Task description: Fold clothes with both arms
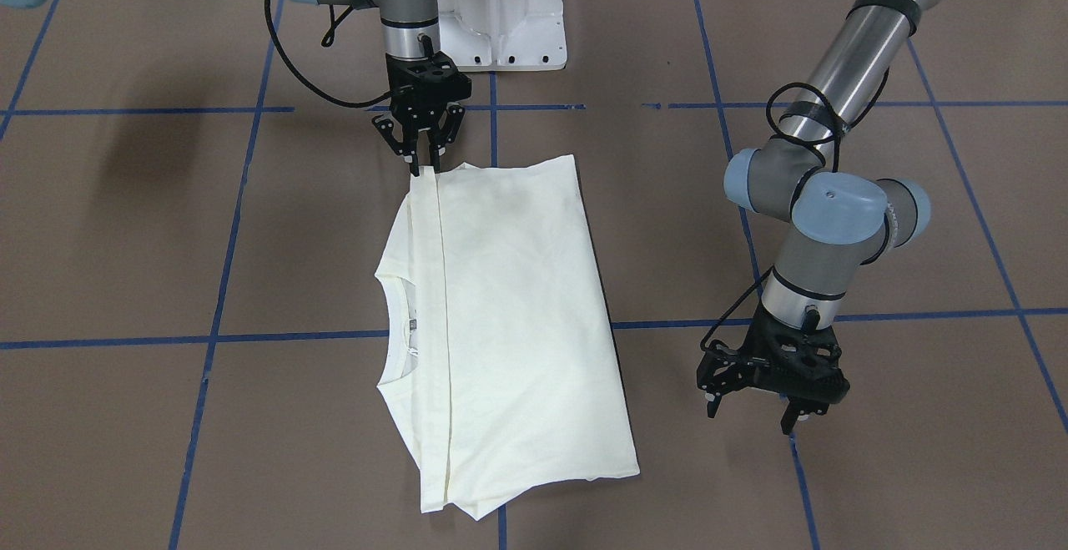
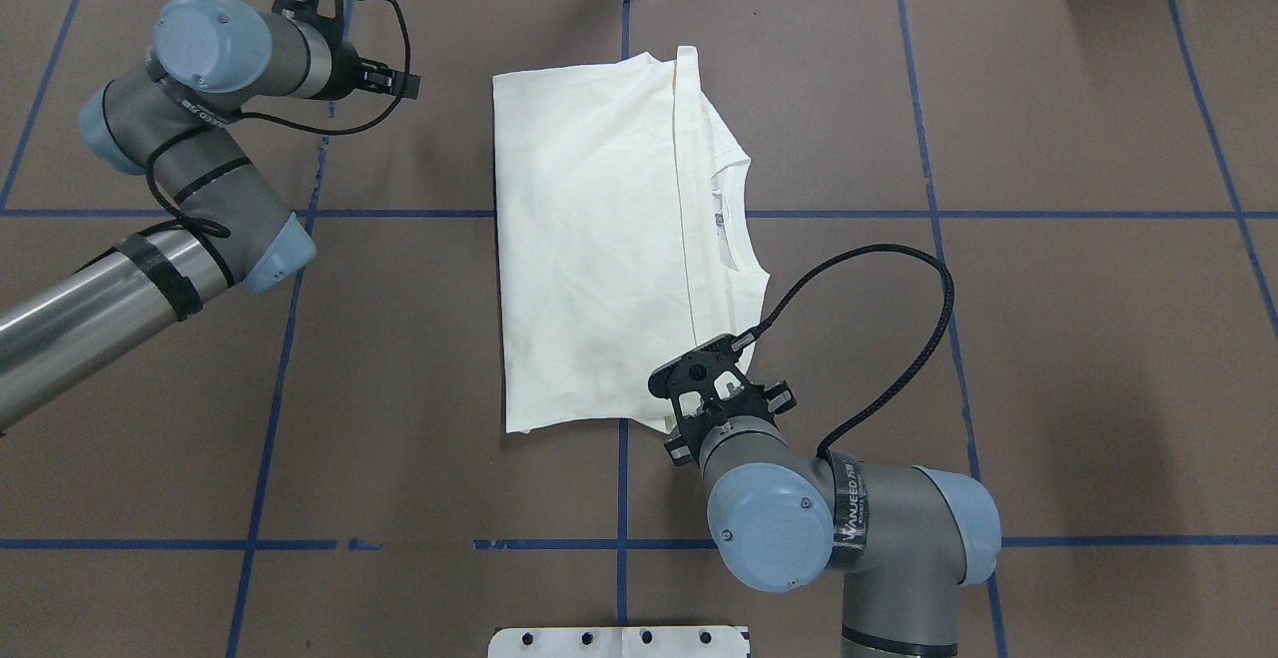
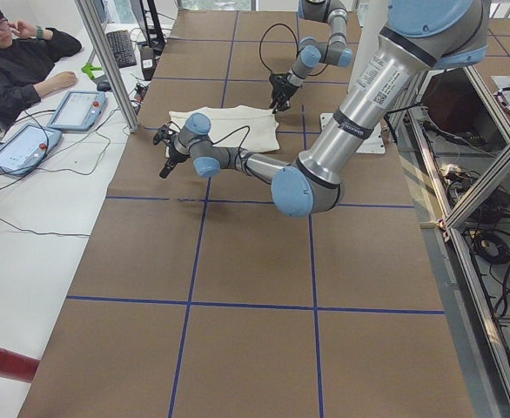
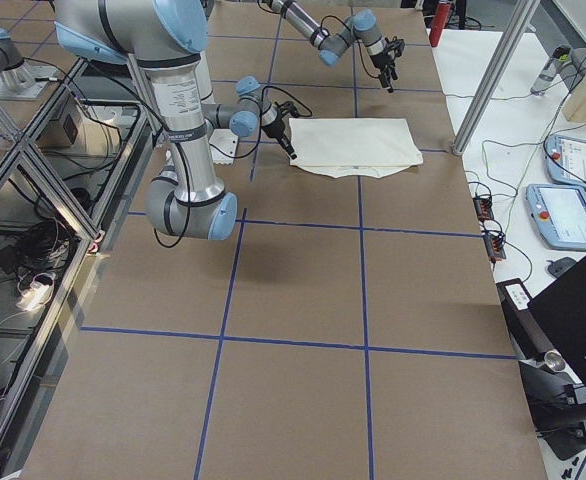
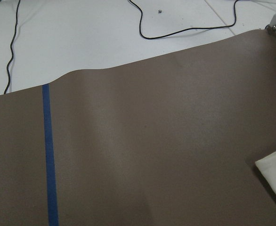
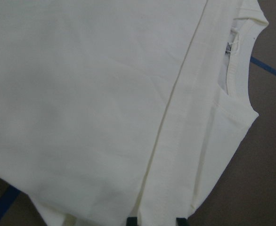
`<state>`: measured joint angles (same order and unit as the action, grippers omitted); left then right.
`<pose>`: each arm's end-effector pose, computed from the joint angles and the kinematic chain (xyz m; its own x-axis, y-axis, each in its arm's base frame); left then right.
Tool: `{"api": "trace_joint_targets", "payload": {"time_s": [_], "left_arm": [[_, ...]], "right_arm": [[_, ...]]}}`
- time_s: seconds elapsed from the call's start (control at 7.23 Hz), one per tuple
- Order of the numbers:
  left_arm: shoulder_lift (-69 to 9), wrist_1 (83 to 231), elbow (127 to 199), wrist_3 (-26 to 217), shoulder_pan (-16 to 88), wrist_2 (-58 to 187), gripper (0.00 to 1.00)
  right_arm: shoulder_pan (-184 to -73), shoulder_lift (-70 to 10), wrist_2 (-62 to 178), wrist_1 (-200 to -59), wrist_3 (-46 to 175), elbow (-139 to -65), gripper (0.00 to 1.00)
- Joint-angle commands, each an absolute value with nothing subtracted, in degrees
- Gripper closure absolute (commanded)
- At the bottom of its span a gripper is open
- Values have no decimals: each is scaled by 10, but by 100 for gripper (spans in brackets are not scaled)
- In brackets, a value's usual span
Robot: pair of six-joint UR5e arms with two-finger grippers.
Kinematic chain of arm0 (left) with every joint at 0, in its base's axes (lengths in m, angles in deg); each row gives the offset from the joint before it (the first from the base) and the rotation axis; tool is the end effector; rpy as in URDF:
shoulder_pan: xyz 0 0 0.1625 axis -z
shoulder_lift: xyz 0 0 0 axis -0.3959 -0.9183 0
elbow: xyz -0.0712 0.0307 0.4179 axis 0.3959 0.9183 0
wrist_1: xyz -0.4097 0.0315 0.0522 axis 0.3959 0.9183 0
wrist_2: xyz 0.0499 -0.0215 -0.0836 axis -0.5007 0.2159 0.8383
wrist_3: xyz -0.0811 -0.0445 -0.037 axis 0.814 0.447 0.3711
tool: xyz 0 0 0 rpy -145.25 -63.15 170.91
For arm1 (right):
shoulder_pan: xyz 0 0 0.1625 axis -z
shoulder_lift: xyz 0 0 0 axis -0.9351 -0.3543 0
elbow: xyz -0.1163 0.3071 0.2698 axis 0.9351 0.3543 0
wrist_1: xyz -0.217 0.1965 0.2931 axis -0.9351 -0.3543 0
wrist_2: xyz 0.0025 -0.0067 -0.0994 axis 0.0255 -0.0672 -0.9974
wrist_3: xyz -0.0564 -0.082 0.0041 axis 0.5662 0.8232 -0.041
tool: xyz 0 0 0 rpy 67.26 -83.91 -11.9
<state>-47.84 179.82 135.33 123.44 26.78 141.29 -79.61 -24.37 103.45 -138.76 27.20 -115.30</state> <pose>0.4080 -0.6732 0.3899 0.7155 0.2753 -0.6421 0.2253 0.7791 0.5851 -0.5721 -0.2769 0.2705 0.8003 -0.4130 0.4347 0.0576 0.7745 0.6299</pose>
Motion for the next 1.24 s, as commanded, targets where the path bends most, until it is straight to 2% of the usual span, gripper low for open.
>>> {"api": "trace_joint_targets", "payload": {"time_s": [0.0, 0.14, 0.28, 0.83, 1.11], "left_arm": [[-478, 1798, 1354, 1235, 268, 1414, 0], [-478, 1798, 1354, 1235, 268, 1414, 0], [-478, 1798, 1354, 1235, 268, 1413, 0], [-472, 1799, 1358, 1235, 264, 1414, 0], [-471, 1799, 1359, 1235, 262, 1414, 0]], "right_arm": [[-795, -241, 1032, -1384, 281, -1151, 69], [-795, -240, 1032, -1382, 277, -1151, 95], [-795, -240, 1031, -1382, 272, -1151, 100], [-813, -247, 1030, -1382, 260, -1176, 100], [-813, -297, 1034, -1379, 126, -1191, 100]]}}
